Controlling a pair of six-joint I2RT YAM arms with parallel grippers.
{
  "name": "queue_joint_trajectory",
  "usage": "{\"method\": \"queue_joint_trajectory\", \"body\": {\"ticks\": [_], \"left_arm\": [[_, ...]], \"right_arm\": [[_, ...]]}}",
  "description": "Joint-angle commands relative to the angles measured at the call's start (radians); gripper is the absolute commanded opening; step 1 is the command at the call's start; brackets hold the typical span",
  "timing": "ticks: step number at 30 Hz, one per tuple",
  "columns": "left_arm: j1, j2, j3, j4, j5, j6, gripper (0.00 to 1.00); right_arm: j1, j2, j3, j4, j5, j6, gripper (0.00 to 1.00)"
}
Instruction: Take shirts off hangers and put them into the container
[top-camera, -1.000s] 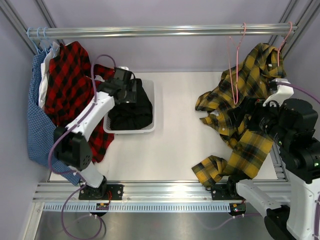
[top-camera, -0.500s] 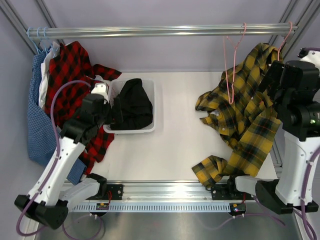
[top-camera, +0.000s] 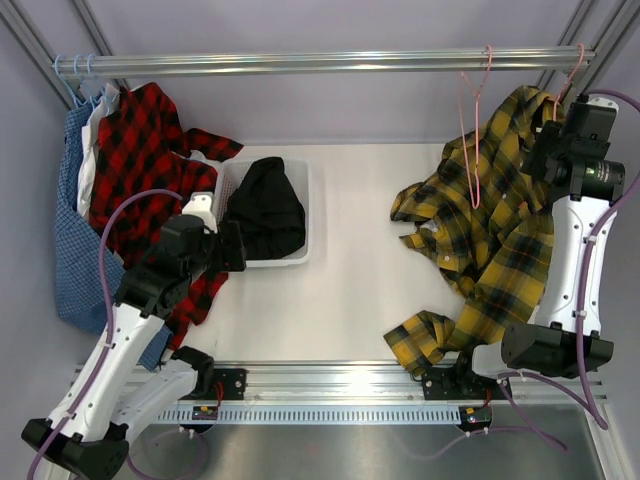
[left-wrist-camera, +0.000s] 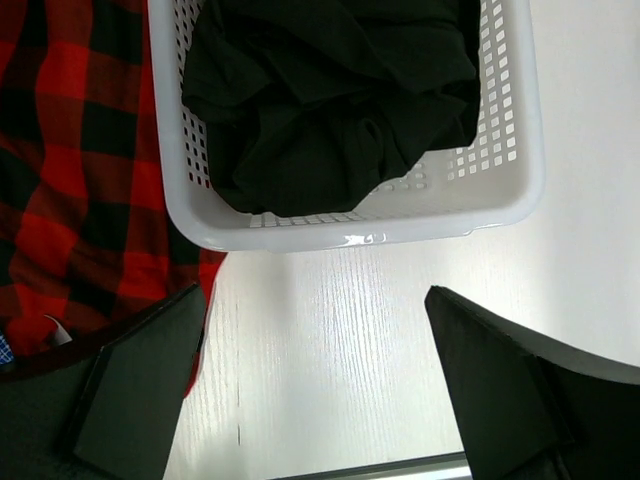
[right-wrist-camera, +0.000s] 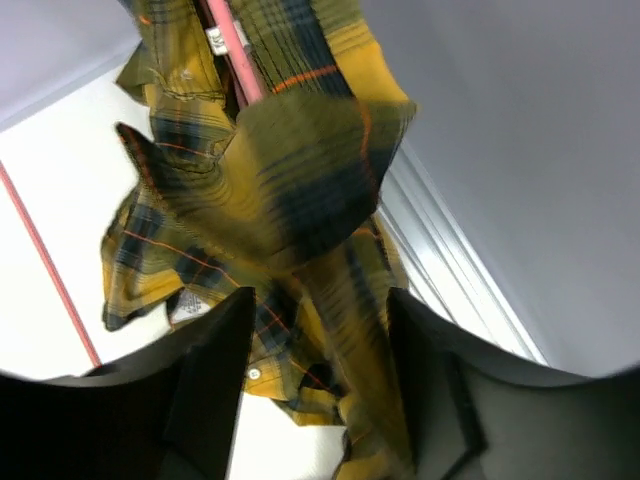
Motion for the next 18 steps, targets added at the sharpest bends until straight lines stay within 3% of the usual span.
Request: {"method": "queue_joint_trajectory", "body": {"ticks": [1, 2, 6, 18], "left_arm": [[-0.008, -0.024, -0.006, 0.028, 0.030, -0.015, 0.99], [-0.008, -0.024, -0.008, 0.028, 0.036, -0.015, 0.99], [-0.011, -0.032, -0.026, 0.035, 0.031, -0.015, 0.99], [-0.011, -0.021, -0.015, 0.032, 0.016, -0.004, 0.99]], "right_arm": [[-0.002, -0.009, 0.017, 0.098, -0.101, -0.056, 0.51], [-0.002, -0.015, 0.019, 0.107, -0.107, -0.061, 0.45], [-0.002, -0.035, 0.057, 0.142, -0.189, -0.089, 0.02], [0.000, -0.106, 0.134, 0.162, -0.347, -0.078, 0.00]]}}
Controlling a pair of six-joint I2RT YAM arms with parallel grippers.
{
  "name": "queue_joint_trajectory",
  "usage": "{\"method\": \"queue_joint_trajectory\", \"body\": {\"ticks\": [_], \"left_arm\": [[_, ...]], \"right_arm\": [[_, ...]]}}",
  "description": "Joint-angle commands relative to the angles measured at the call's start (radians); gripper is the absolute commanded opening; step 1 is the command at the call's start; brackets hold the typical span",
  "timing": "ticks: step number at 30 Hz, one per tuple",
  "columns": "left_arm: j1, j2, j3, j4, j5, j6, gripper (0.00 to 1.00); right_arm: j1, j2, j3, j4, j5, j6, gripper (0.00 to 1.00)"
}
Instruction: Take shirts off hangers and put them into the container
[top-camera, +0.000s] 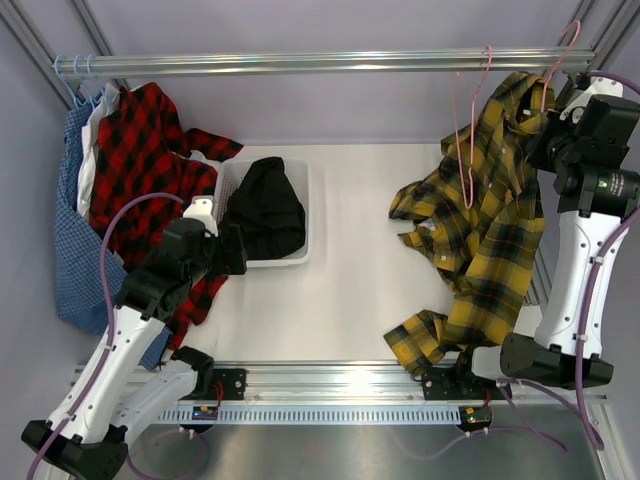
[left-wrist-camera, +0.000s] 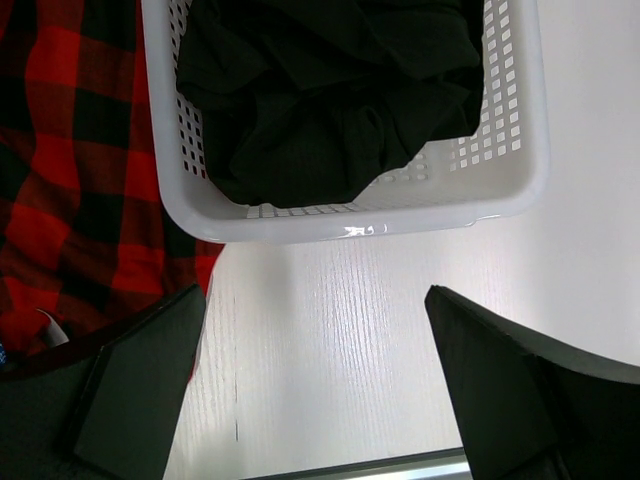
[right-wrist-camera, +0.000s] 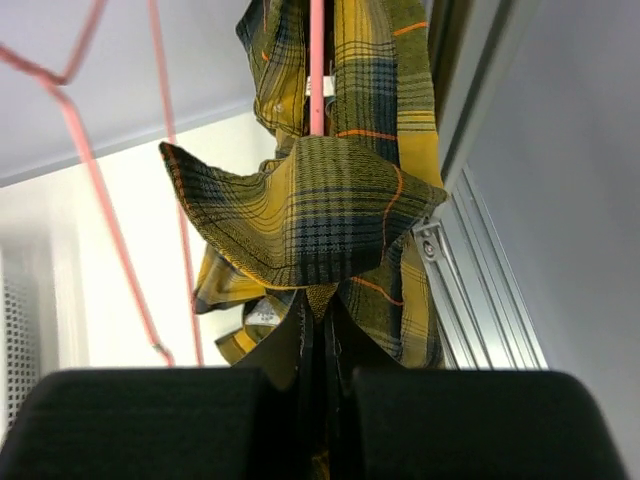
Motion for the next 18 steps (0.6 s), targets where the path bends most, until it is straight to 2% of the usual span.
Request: {"method": "queue_joint_trajectory", "body": {"ticks": [1, 9, 18], "left_arm": [[-0.005, -0.002, 0.014, 0.031, 0.014, 0.004, 0.99], [-0.019, 0.037, 0.046, 0.012, 0.037, 0.010, 0.99], [-0.051, 0.121, 0.119, 0.006, 0.065, 0.023, 0.99]], "right_arm": [[0.002, -0.079, 0.038, 0.094, -0.080, 0.004, 0.00], [0.002, -0.298, -0.301, 0.072, -0.140, 0.074, 0.00], [0.002, -0.519, -0.557, -0.130, -0.206, 0.203, 0.00]]}}
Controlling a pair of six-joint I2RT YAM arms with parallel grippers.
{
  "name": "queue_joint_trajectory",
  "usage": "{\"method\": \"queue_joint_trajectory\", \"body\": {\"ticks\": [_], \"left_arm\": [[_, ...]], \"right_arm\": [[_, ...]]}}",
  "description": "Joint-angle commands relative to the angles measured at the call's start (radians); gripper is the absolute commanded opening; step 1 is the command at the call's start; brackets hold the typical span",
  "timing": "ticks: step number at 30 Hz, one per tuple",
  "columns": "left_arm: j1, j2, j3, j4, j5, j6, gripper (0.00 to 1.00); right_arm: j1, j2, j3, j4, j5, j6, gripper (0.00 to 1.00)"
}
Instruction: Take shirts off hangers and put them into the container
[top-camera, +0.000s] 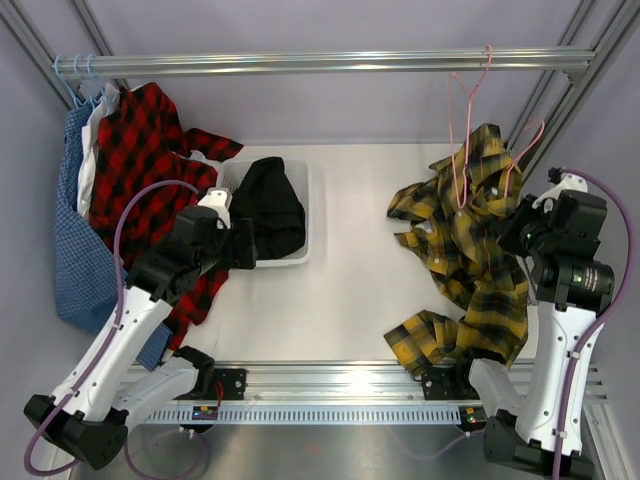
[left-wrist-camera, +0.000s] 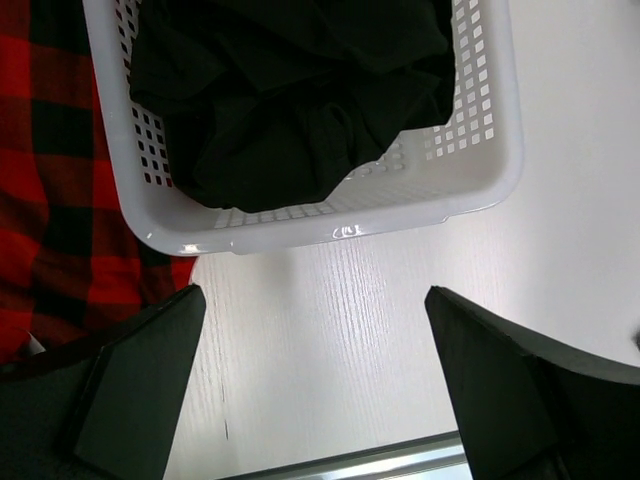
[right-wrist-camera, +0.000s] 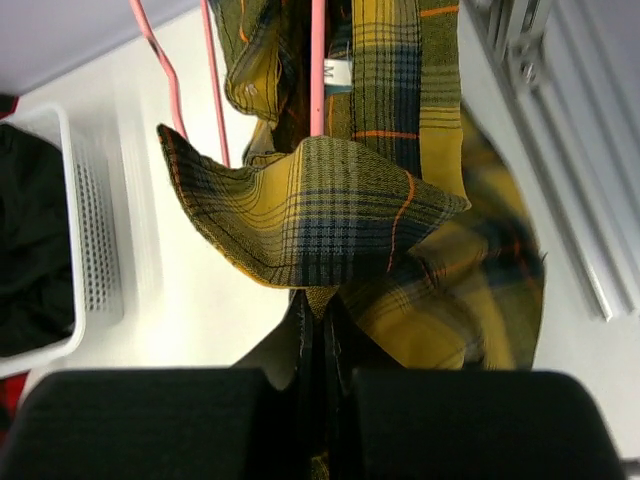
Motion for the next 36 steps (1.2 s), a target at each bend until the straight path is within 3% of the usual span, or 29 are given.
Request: {"method": "queue_joint_trajectory", "body": {"ticks": [1, 8, 12, 16, 28, 33, 36], "left_arm": [[-0.012, 0.035, 0.076, 0.021, 0.043, 0.023, 0.99], [-0.016, 0.132, 0.194, 0.015, 0.092, 0.038, 0.99], [-0.016, 0.192, 0.291, 0.015, 0.112, 0.041, 0.99], [-0.016, 0.261, 0.400, -0.008, 0.157, 0.059, 0.99], [-0.033, 0.242, 0.478, 0.136, 0.396, -0.012, 0.99], [-0.123, 0.235, 0.542, 0.182, 0.352, -0.043, 0.99], [-0.248, 0.257, 0.605, 0.237, 0.260, -0.078, 0.99]], "right_arm": [[0.001, -0.069, -0.040, -0.092, -0.069, 0.061, 0.00], [0.001, -0.185, -0.052, -0.357, -0.164, 0.092, 0.00], [0.027, -0.217, -0.065, -0.405, -0.231, 0.098, 0.00], [0.134, -0.196, -0.048, -0.434, -0.294, 0.061, 0.00], [0.343, -0.205, 0.065, -0.338, -0.495, -0.052, 0.00], [0.363, -0.152, 0.109, -0.240, -0.602, -0.082, 0.00], [0.369, -0.112, 0.119, -0.181, -0.616, -0.100, 0.00]]}}
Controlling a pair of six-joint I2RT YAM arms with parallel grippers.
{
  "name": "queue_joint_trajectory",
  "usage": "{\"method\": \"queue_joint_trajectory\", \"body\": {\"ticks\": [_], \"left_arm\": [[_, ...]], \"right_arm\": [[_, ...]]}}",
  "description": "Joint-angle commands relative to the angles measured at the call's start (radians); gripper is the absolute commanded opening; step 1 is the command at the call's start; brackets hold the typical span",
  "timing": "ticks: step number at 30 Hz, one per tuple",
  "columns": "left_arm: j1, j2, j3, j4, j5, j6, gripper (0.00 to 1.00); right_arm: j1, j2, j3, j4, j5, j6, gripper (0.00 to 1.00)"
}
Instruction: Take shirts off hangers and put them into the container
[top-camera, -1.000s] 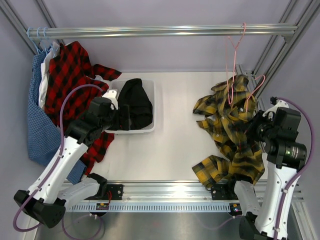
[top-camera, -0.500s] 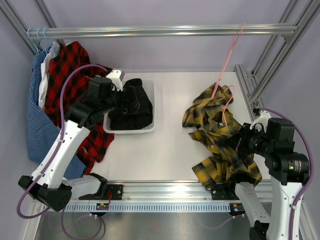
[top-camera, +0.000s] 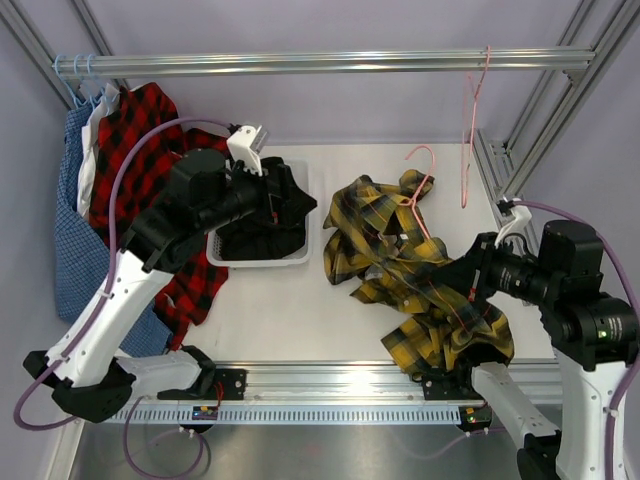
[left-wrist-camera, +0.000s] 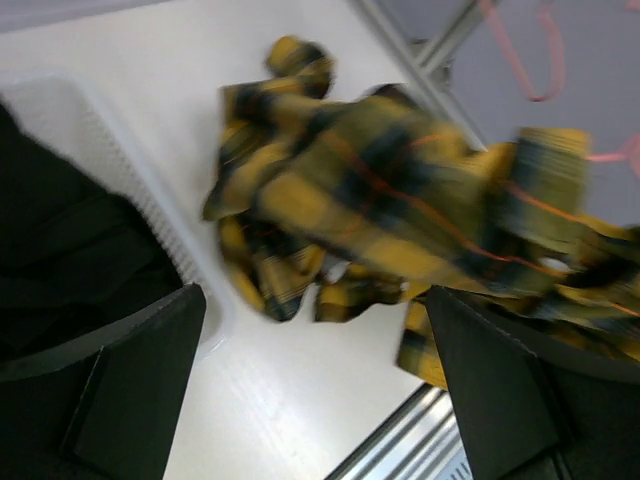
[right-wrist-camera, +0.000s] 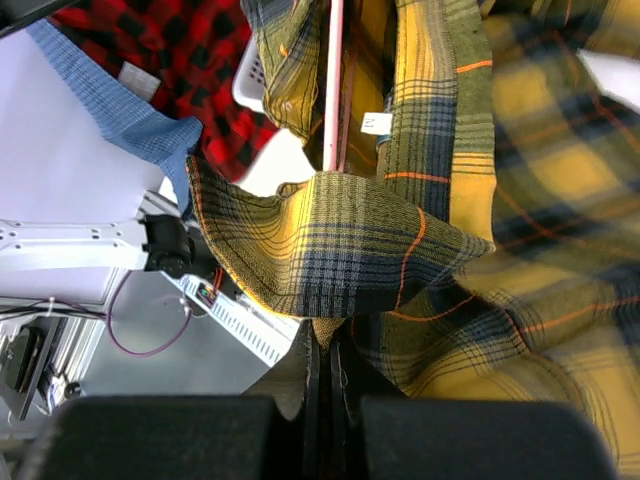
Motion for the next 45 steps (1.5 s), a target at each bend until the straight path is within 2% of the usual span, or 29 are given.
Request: {"method": "queue_joint_trajectory", "body": {"ticks": [1, 6, 10, 14, 19, 22, 26, 27, 30, 31, 34, 35, 37, 41, 44, 45], "left_arm": [[-0.140, 0.002, 0.099, 0.131, -0.068, -0.059, 0.99], [-0.245, 0.093, 0.194, 0.226, -0.209, -0.147, 0.99], [-0.368, 0.201, 0.285, 0.258, -0.319, -0.101, 0.99], [-0.428, 0.331, 0.379, 0.252, -0.443, -0.052, 0.98], [-0.471, 0.453, 0.458, 0.249, -0.526, -0.012, 0.91], [-0.488, 0.513, 0.488, 0.257, -0.587, 0.008, 0.82], [-0.497, 0.562, 0.512, 0.261, -0.654, 0.013, 0.58], [-0.500, 0.562, 0.505, 0.278, -0.664, 0.016, 0.44], [-0.511, 0.550, 0.460, 0.327, -0.693, 0.036, 0.26], [-0.515, 0.532, 0.446, 0.341, -0.698, 0.040, 0.13], [-0.520, 0.483, 0.356, 0.413, -0.730, 0.049, 0.00], [-0.521, 0.472, 0.334, 0.432, -0.765, 0.051, 0.00], [-0.525, 0.460, 0.282, 0.468, -0.825, 0.055, 0.00], [-0.526, 0.472, 0.239, 0.517, -0.946, 0.088, 0.00], [-0.528, 0.504, 0.274, 0.544, -1.035, 0.103, 0.00], [-0.528, 0.534, 0.294, 0.527, -1.061, 0.100, 0.00]], "right_arm": [[0.017, 0.063, 0.044, 0.119, -0.180, -0.130, 0.00], [0.029, 0.109, 0.045, 0.221, -0.185, -0.126, 0.00], [0.049, 0.133, 0.019, 0.274, -0.161, -0.150, 0.00], [0.069, 0.136, -0.005, 0.298, -0.141, -0.170, 0.00], [0.097, 0.123, -0.054, 0.327, -0.121, -0.176, 0.00], [0.109, 0.107, -0.073, 0.327, -0.105, -0.190, 0.00], [0.117, 0.081, -0.106, 0.340, -0.090, -0.193, 0.00], [0.122, 0.075, -0.116, 0.343, -0.079, -0.195, 0.00], [0.151, 0.046, -0.149, 0.350, -0.019, -0.195, 0.00], [0.158, 0.031, -0.168, 0.357, 0.013, -0.193, 0.00], [0.184, 0.003, -0.195, 0.361, 0.100, -0.176, 0.02], [0.186, -0.003, -0.197, 0.361, 0.112, -0.167, 0.06], [0.186, -0.008, -0.172, 0.344, 0.145, -0.138, 0.33], [0.186, 0.029, -0.061, 0.260, 0.229, -0.083, 0.72], [0.186, 0.049, 0.016, 0.243, 0.286, 0.011, 0.83], [0.186, 0.054, 0.028, 0.248, 0.286, 0.043, 0.83]]}}
